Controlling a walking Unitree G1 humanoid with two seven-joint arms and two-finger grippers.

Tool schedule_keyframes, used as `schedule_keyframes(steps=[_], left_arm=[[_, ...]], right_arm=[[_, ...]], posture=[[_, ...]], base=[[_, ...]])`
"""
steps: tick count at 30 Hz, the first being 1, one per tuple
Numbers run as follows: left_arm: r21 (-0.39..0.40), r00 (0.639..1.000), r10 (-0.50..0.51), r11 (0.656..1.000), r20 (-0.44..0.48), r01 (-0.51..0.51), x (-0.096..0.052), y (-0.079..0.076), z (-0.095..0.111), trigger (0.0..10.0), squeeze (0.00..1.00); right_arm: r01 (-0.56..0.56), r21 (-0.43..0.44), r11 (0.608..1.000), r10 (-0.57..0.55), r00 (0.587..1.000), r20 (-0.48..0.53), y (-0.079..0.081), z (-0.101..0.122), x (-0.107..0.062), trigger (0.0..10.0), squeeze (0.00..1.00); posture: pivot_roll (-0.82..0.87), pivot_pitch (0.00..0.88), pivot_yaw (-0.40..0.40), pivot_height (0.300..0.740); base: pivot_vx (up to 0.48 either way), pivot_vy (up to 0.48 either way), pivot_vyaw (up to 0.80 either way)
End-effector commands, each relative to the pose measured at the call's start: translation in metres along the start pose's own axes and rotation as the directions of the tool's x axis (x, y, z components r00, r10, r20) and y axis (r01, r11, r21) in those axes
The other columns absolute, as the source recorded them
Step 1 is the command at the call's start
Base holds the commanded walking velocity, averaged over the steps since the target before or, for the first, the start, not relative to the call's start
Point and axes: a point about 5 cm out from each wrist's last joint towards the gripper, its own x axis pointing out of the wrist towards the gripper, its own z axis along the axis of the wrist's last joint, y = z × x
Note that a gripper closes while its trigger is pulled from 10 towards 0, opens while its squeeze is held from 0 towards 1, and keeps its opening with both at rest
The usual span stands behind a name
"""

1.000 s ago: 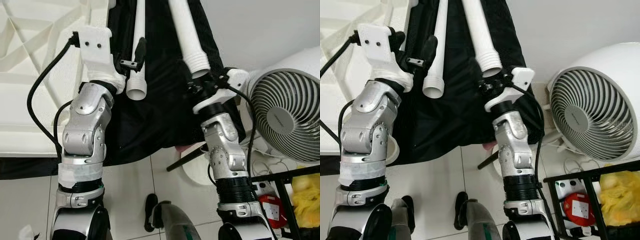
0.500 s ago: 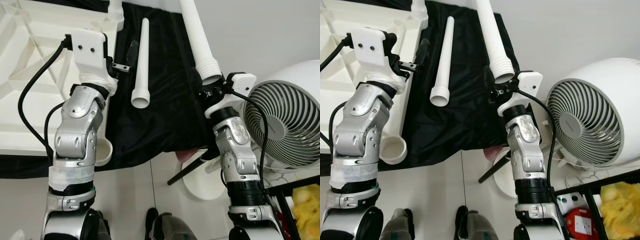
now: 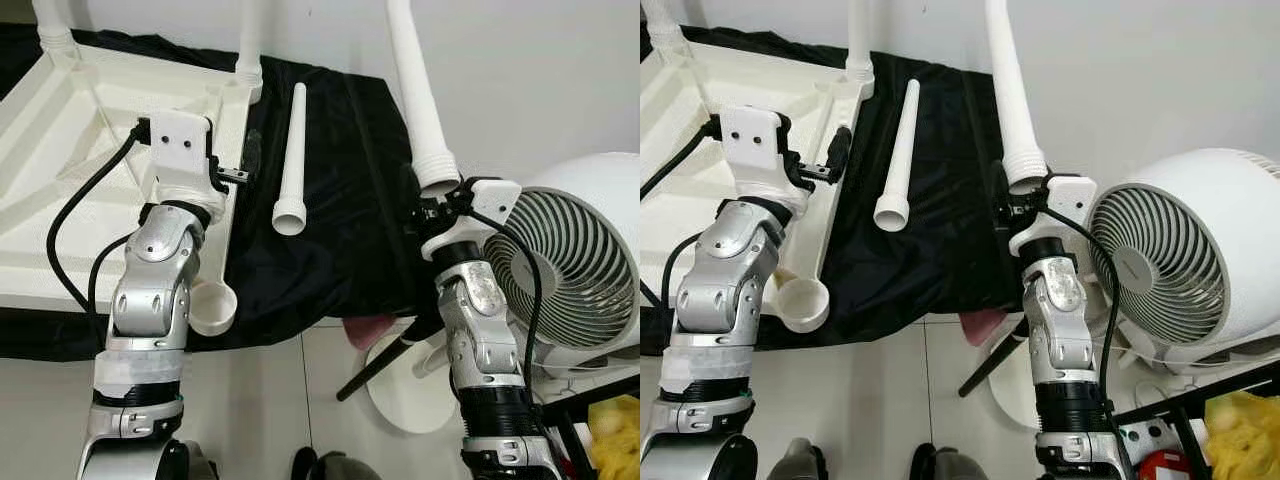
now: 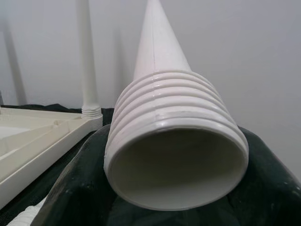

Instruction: Building children table

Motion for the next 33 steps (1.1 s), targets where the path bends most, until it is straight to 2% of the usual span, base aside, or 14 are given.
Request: schedule_keyframes(steps=[1, 9, 11, 16, 33], left_arm=[[0.011, 0.999, 0.040, 0.999, -0.023, -0.040, -0.002, -0.001, -0.008, 10.0, 0.00], [0.038, 0.999, 0.036, 0.999, -0.041, -0.034, -0.010, 0.010, -0.020, 10.0, 0.00], [0.027, 0.996, 0.050, 0.998, -0.074, -0.048, -0.014, 0.012, -0.031, 10.0, 0.00], [0.019, 0.989, 0.096, 0.995, -0.109, -0.094, -0.019, 0.016, -0.044, 10.0, 0.00], [0.012, 0.994, 0.082, 0.997, -0.079, -0.082, -0.015, 0.016, -0.041, 10.0, 0.00]], right_arm=[[0.006, -0.012, 1.000, -0.005, 1.000, 0.029, -0.001, 0.004, -0.003, 10.0, 0.00], [0.009, -0.013, 1.000, -0.008, 1.000, 0.016, 0.000, -0.002, -0.004, 10.0, 0.00], [0.011, -0.024, 1.000, -0.011, 1.000, 0.006, -0.002, -0.005, -0.007, 10.0, 0.00], [0.013, -0.044, 0.999, -0.014, 1.000, -0.016, -0.005, -0.011, -0.014, 10.0, 0.00], [-0.003, -0.050, 0.999, 0.004, 1.000, 0.006, -0.002, -0.010, -0.009, 10.0, 0.00]], posture=[[0.13, 0.060, -0.151, 0.740], [0.13, 0.039, -0.150, 0.740], [0.13, 0.033, -0.147, 0.740], [0.13, 0.021, -0.152, 0.740], [0.14, 0.000, -0.156, 0.740]], base=[[0.000, 0.000, 0.00], [0.000, 0.000, 0.00], [0.000, 0.000, 0.00], [0.000, 0.000, 0.00], [0.000, 0.000, 0.00]])
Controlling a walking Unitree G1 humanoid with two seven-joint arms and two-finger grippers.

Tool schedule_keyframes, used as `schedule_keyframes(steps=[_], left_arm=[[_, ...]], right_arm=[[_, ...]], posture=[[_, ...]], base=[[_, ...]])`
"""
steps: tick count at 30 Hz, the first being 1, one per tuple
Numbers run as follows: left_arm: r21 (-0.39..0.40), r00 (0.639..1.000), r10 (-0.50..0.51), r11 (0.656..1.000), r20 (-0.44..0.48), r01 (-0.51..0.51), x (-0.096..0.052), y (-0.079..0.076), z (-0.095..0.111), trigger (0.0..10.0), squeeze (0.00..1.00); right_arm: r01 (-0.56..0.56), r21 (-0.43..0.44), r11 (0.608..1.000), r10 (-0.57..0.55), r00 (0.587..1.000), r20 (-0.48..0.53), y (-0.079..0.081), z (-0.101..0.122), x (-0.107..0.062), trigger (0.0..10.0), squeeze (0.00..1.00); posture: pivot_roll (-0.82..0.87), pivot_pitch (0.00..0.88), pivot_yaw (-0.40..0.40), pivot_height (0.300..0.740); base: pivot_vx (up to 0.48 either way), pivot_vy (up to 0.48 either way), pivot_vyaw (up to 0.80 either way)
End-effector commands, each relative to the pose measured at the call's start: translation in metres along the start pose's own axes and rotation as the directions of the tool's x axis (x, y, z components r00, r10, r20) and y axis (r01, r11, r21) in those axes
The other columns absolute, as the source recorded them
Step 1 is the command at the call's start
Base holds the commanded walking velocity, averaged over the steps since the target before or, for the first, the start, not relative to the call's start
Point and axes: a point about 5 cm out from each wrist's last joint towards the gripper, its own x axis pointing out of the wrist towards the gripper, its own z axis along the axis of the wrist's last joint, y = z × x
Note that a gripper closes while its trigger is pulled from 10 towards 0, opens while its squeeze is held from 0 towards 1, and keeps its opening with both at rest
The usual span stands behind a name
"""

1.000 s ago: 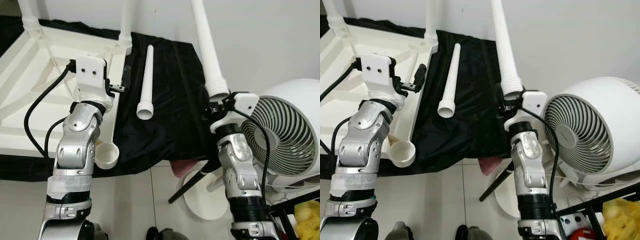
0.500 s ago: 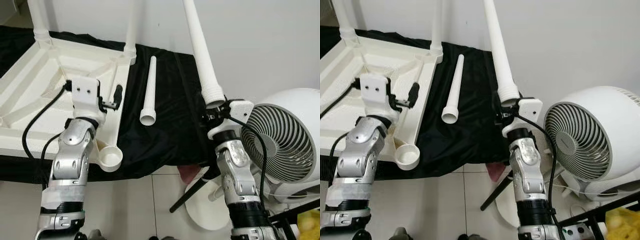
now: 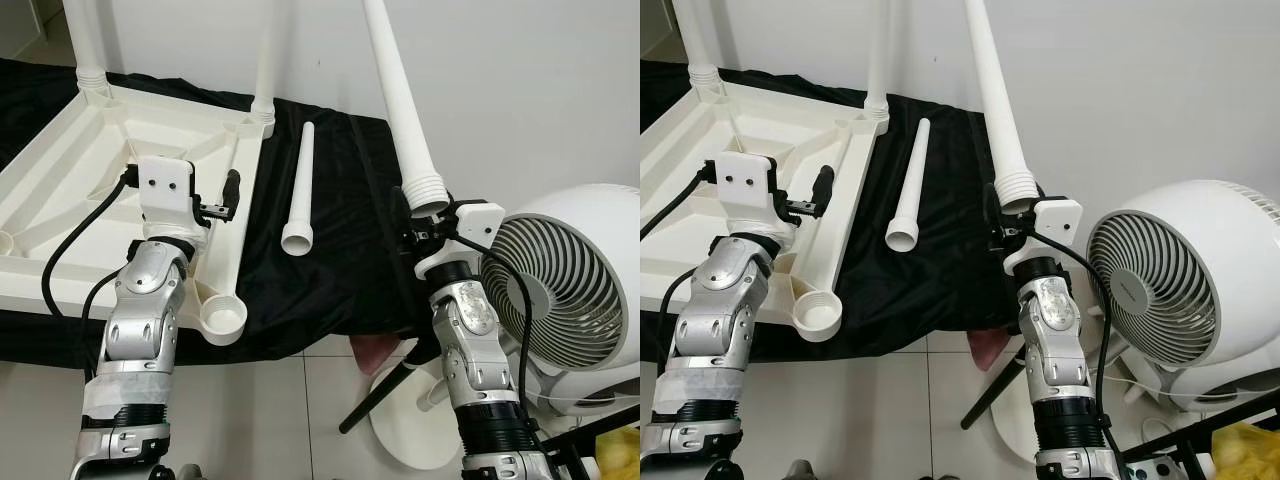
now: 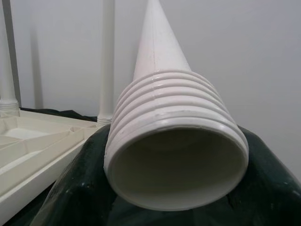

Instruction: Building children table

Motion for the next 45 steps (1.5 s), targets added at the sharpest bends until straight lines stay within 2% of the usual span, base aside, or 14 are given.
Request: schedule_keyframes(steps=[1, 28, 45], left_arm=[[0.002, 1.000, 0.013, 1.000, -0.002, -0.013, 0.0032, -0.0035, -0.0007, 10.0, 0.00], [0.018, 1.000, 0.005, 1.000, -0.002, -0.005, 0.0054, -0.0032, -0.0009, 10.0, 0.00], [0.065, 1.000, -0.023, 0.998, 0.016, 0.022, 0.0101, -0.0086, 0.0035, 10.0, 0.00]], right_arm=[[0.003, -0.015, 1.000, -0.003, 1.000, 0.027, -0.0033, 0.0040, 0.0014, 10.0, 0.00], [0.000, -0.027, 1.000, 0.001, 1.000, 0.025, -0.0036, 0.0009, 0.0013, 10.0, 0.00], [0.003, -0.039, 0.999, -0.002, 1.000, 0.030, -0.0053, -0.0001, 0.0025, 10.0, 0.00]], posture=[[0.14, 0.000, -0.156, 0.740], [0.14, 0.000, -0.149, 0.740], [0.14, 0.009, -0.159, 0.740]], base=[[0.000, 0.000, 0.00], [0.000, 0.377, 0.00], [0.000, 0.000, 0.00]])
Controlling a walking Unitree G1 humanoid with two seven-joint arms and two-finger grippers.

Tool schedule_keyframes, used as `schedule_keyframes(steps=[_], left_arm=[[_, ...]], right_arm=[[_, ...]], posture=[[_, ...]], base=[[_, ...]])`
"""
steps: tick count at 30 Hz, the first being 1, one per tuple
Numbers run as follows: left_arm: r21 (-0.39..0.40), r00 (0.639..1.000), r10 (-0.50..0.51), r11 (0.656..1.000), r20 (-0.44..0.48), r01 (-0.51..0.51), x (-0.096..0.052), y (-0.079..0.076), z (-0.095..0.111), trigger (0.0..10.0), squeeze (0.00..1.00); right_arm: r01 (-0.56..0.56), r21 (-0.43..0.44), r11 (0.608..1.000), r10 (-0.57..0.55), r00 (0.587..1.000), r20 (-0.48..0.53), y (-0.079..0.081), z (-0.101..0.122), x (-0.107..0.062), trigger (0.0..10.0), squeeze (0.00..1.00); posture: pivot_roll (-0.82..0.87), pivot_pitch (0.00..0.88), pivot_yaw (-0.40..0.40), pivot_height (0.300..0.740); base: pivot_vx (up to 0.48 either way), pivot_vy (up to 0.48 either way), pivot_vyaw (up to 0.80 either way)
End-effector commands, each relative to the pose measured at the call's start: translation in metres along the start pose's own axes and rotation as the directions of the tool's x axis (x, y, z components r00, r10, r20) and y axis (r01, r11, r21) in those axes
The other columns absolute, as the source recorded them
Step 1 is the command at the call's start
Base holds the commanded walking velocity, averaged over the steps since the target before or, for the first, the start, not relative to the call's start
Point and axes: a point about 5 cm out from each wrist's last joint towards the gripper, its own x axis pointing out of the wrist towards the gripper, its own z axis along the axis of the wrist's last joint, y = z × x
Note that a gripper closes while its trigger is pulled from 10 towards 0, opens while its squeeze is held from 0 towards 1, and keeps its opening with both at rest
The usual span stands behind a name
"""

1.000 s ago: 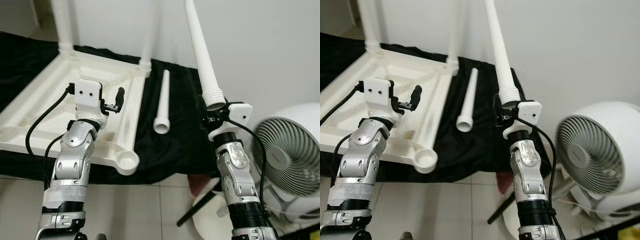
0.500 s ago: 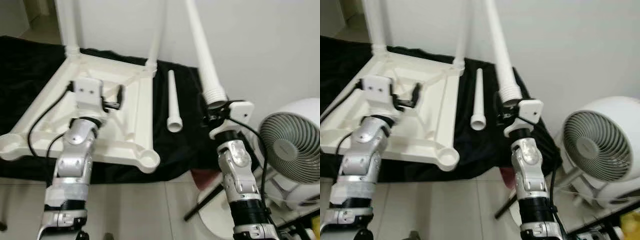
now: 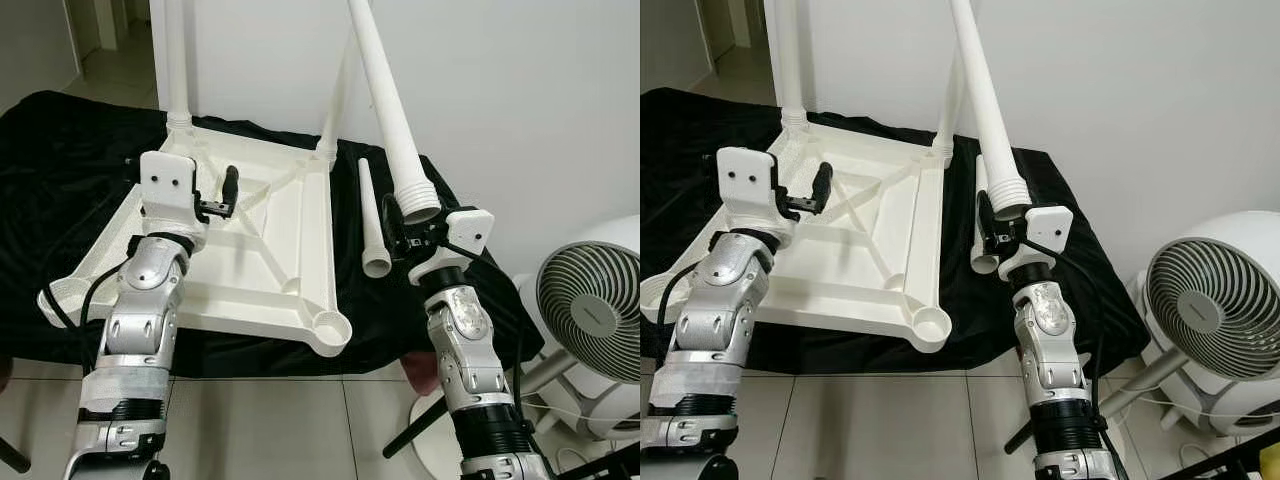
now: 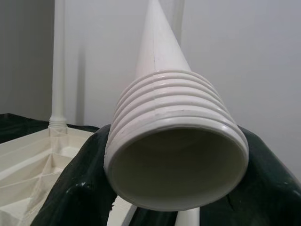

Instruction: Building children table

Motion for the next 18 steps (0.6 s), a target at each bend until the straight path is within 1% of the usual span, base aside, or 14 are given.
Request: schedule_keyframes(steps=[1, 8, 13, 18], left_arm=[[0.014, 1.000, -0.028, 0.999, 0.004, 0.028, 0.004, -0.008, 0.000, 10.0, 0.00], [0.024, 0.999, -0.052, 0.998, 0.016, 0.051, 0.007, -0.011, -0.001, 10.0, 0.00], [0.011, 0.999, -0.047, 0.999, 0.015, 0.047, 0.008, -0.014, -0.002, 10.0, 0.00], [0.011, 0.999, -0.037, 0.999, 0.013, 0.037, 0.012, -0.015, 0.001, 10.0, 0.00]], right_arm=[[0.028, -0.023, 0.999, -0.028, 0.999, 0.028, -0.009, 0.005, 0.002, 10.0, 0.00], [0.028, -0.020, 0.999, -0.028, 0.999, 0.035, -0.008, 0.006, 0.007, 10.0, 0.00], [0.024, -0.027, 0.999, -0.023, 0.999, 0.040, -0.010, 0.007, 0.009, 10.0, 0.00], [0.056, -0.052, 0.997, -0.053, 0.997, 0.058, -0.019, 0.010, 0.010, 10.0, 0.00]], posture=[[0.14, 0.009, -0.159, 0.740], [0.13, 0.023, -0.176, 0.740], [0.13, 0.027, -0.162, 0.740], [0.14, 0.021, -0.143, 0.740]], base=[[0.000, 0.000, 0.00], [0.000, 0.000, 0.00], [0.000, 0.000, 0.00], [0.000, 0.000, 0.00]])
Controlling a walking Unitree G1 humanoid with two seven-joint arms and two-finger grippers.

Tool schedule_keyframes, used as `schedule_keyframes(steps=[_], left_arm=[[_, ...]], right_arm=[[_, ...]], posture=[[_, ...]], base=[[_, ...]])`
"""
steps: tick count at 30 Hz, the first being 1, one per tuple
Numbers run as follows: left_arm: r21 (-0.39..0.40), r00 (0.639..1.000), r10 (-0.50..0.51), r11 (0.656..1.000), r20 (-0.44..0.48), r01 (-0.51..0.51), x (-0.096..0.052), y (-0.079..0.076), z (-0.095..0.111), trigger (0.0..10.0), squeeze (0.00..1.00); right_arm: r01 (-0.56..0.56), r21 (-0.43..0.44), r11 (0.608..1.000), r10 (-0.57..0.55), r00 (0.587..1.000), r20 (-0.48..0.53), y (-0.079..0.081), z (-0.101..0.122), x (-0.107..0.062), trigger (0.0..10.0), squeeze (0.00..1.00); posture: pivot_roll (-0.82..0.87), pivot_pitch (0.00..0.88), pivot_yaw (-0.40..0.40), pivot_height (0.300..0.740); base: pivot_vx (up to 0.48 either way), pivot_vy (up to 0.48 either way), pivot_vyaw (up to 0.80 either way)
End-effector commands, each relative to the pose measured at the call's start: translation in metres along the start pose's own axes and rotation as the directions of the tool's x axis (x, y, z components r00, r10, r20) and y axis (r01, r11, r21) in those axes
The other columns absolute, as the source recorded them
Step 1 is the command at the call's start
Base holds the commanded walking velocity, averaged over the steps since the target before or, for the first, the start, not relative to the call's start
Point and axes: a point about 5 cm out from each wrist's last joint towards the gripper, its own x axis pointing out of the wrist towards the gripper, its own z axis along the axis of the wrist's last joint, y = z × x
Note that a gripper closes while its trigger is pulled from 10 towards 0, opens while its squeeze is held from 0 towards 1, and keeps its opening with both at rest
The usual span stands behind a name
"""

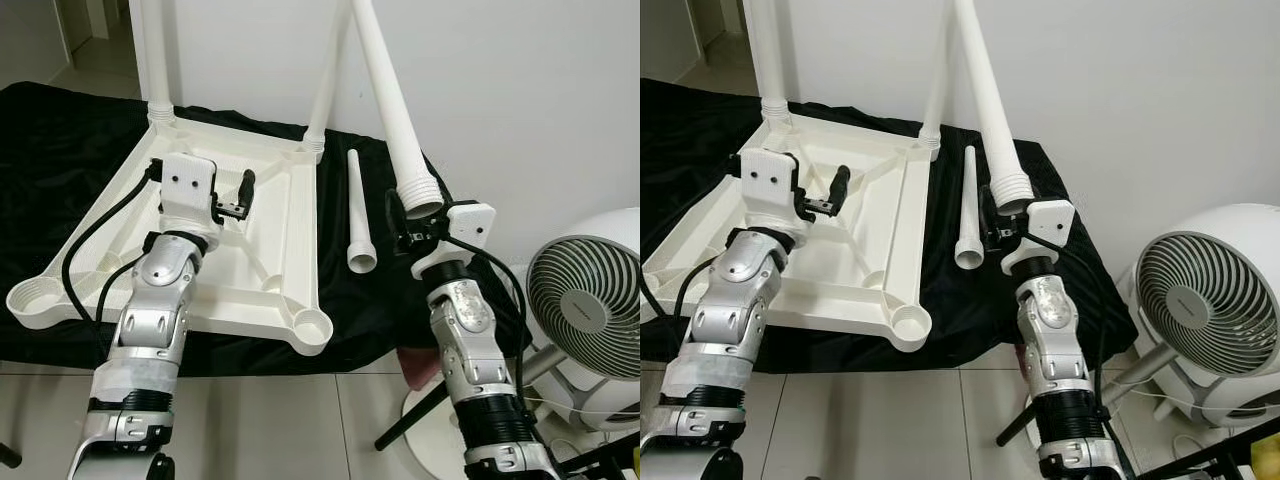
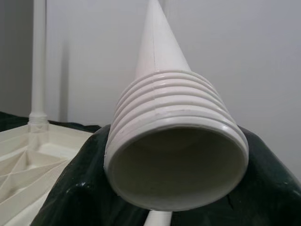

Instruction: Building children table

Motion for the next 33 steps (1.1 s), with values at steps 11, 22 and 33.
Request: schedule_keyframes(steps=[11, 22, 33], left_arm=[[0.035, 0.998, -0.061, 0.998, 0.009, 0.060, 0.011, -0.006, 0.004, 10.0, 0.00], [-0.118, 0.976, -0.215, 0.969, 0.030, 0.217, 0.019, -0.038, 0.010, 10.0, 0.00], [-0.418, 0.764, -0.620, 0.656, 0.177, 0.629, 0.020, -0.079, 0.041, 10.0, 0.04]], right_arm=[[0.101, -0.022, 0.995, -0.098, 0.991, 0.092, -0.019, 0.013, 0.005, 10.0, 0.00], [0.086, -0.034, 0.996, -0.082, 0.990, 0.111, -0.013, 0.017, 0.002, 10.0, 0.00], [-0.162, -0.049, 0.986, 0.167, 0.980, 0.110, 0.021, 0.016, 0.008, 10.0, 0.00]], posture=[[0.12, 0.003, -0.082, 0.740], [0.08, 0.000, -0.037, 0.740], [0.11, 0.000, -0.091, 0.740]], base=[[0.000, 0.000, 0.00], [0.000, 0.000, 0.00], [0.000, 0.000, 0.00]])
